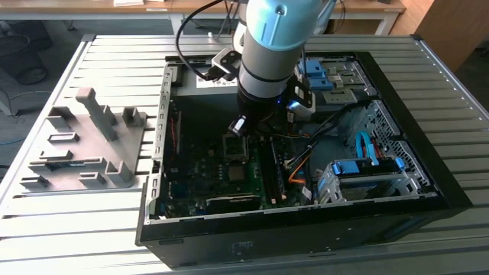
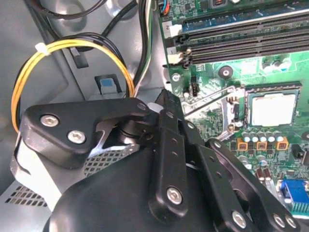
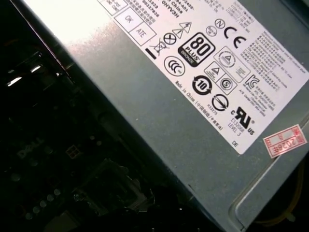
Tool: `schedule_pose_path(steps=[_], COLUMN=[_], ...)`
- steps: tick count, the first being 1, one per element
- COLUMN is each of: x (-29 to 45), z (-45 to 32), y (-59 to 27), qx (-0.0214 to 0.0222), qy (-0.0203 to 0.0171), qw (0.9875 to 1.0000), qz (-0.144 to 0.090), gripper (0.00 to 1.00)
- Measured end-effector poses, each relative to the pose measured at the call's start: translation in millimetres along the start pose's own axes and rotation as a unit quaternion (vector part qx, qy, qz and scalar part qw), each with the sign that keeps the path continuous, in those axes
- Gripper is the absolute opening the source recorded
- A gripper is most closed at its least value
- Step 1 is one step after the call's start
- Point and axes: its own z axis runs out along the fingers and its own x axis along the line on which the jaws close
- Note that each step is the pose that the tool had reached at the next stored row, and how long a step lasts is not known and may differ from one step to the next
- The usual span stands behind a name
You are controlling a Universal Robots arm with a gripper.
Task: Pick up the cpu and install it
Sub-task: 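Close the cpu cover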
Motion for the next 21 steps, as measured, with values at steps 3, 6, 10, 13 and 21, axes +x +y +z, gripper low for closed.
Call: schedule_pose_path(steps=[3, 6, 10, 13, 21], x=[0.0, 0.1, 0.1, 0.3, 1.7], z=[-2.0, -4.1, -6.9, -8.5, -12.8], y=[0.3, 0.6, 1.0, 1.1, 0.4], qx=[-0.0002, -0.0005, -0.0011, -0.0018, -0.0041], qy=[-0.0001, 0.0, 0.0003, 0.0002, -0.0012], qw=[1.0, 1.0, 1.0, 1.0, 0.9999], qz=[-0.001, -0.003, -0.006, -0.009, -0.013], gripper=[0.1, 0.1, 0.1, 0.1, 0.1])
